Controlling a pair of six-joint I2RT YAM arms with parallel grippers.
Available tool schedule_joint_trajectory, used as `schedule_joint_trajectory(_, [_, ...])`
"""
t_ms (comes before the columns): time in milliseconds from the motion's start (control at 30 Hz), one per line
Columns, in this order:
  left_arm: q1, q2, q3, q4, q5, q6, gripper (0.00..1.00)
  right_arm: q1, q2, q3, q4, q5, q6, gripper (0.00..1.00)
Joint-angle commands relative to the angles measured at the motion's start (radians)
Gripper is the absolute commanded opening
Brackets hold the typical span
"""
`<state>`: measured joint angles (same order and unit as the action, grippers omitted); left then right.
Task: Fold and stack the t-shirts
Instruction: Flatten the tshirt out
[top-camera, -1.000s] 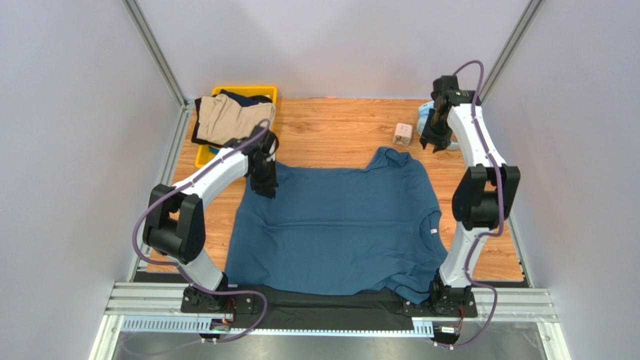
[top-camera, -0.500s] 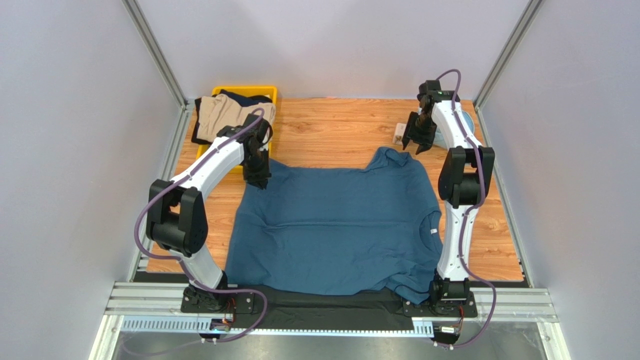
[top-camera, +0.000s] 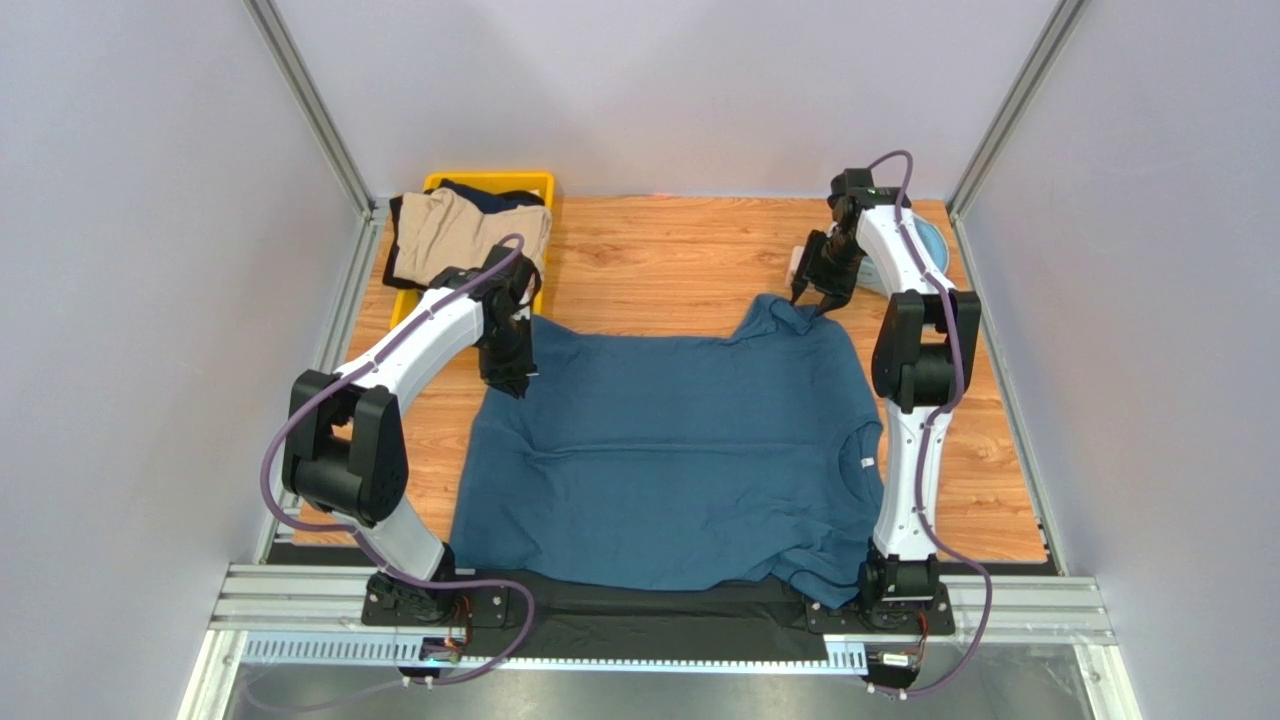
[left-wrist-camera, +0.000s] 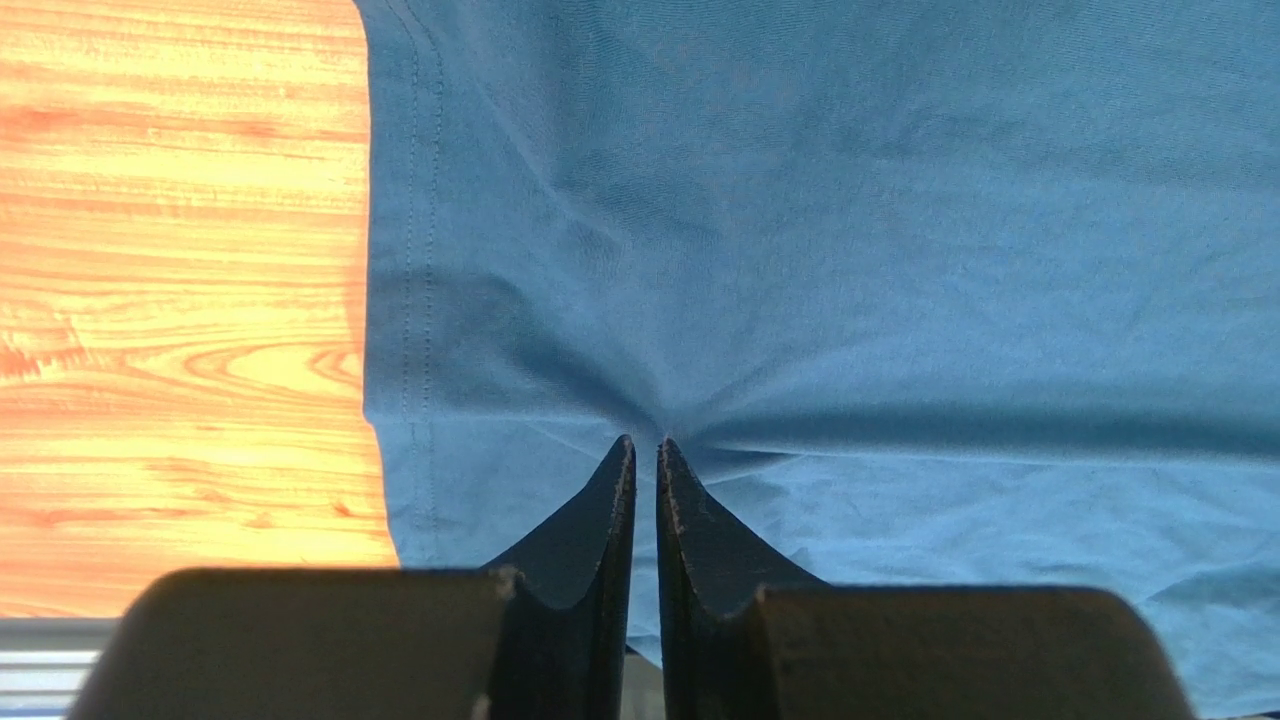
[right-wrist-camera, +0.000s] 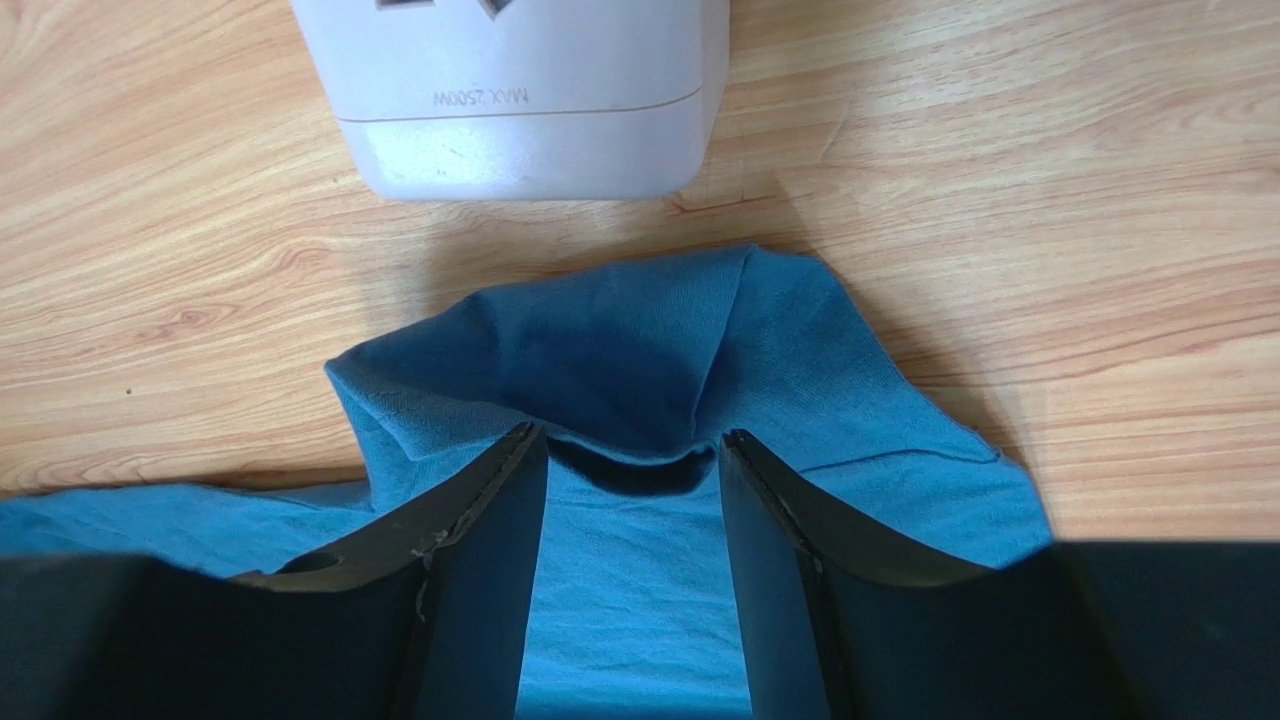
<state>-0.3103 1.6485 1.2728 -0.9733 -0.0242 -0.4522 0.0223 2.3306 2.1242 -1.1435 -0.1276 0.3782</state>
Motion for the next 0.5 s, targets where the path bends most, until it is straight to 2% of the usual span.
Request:
schedule_joint_trajectory(0, [0.002, -0.029, 0.000, 0.012, 0.003, -0.026, 0.15, 0.007, 0.010, 0.000, 0.010, -0.020, 0.018, 0.51])
schedule_joint_trajectory(267, [0.002, -0.016, 0.000, 0.012, 0.003, -0.023, 0.15, 0.007, 0.021, 0.010, 0.008, -0.017, 0.007, 0.50])
schedule_joint_trajectory(467, [0.002, -0.015, -0.013, 0.012, 0.004, -0.022, 0.14, 0.001, -0.123, -0.115, 0.114, -0.009, -0.038, 0.50])
